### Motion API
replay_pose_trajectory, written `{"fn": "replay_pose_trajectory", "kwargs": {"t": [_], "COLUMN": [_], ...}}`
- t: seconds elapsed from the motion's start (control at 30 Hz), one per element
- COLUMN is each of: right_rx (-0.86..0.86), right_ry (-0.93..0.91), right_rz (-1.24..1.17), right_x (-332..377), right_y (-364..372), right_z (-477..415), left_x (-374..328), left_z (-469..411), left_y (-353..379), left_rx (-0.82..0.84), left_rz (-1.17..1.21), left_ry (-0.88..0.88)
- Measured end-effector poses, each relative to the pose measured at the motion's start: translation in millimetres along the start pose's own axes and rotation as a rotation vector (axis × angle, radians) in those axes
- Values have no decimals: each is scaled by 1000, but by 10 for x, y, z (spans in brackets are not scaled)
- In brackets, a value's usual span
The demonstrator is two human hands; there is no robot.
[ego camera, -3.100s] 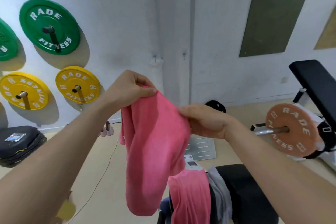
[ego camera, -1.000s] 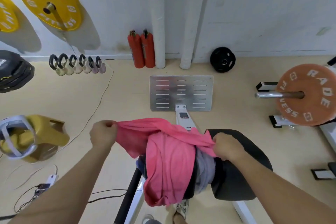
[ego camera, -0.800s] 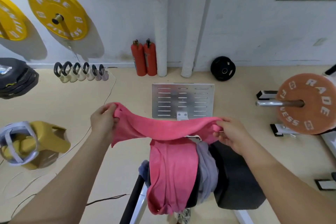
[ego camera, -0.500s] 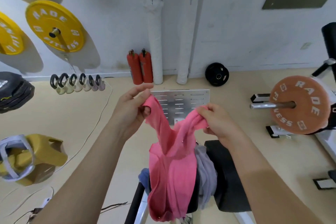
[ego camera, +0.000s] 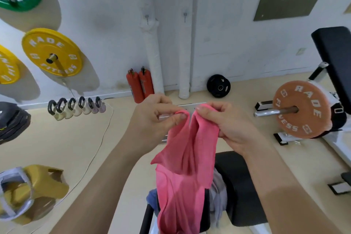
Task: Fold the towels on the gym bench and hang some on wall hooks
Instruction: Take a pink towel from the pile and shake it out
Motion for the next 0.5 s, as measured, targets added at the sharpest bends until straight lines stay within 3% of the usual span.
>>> {"fn": "replay_pose_trajectory", "kwargs": {"t": [0.07,0.17,0.23,0.3,0.43,0.5], "right_rx": [30,69,111,169,259,239], "right_ry": [13,53,54,41,-3,-30], "right_rz": [0,-12,-75,-215,-434,-432], "right_x": [63,112,153,196,286,299], "right_y": [34,106,139,159,222,200], "right_z": [29,50,67,84,167,190], "left_x": [-83,-217,-285,-311,-277,-281], "left_z": [-58,-108,-147,-193,-208,-193], "left_y": [-44,-19,-28,6,182,192], "left_rx": [9,28,28,67,204,157], "left_rz": [69,505,642,593,221,273], "left_ry": [9,-66,-81,-80,-57,-77]}}
Point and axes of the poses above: each hand's wrist, its own z-axis away from the middle knuckle, its own y-axis out of the palm, x = y × z, the point moved 9 cm from there along -z, towards the middle knuckle, and after that the axes turned 11 degrees about y, right-handed, at the moved point
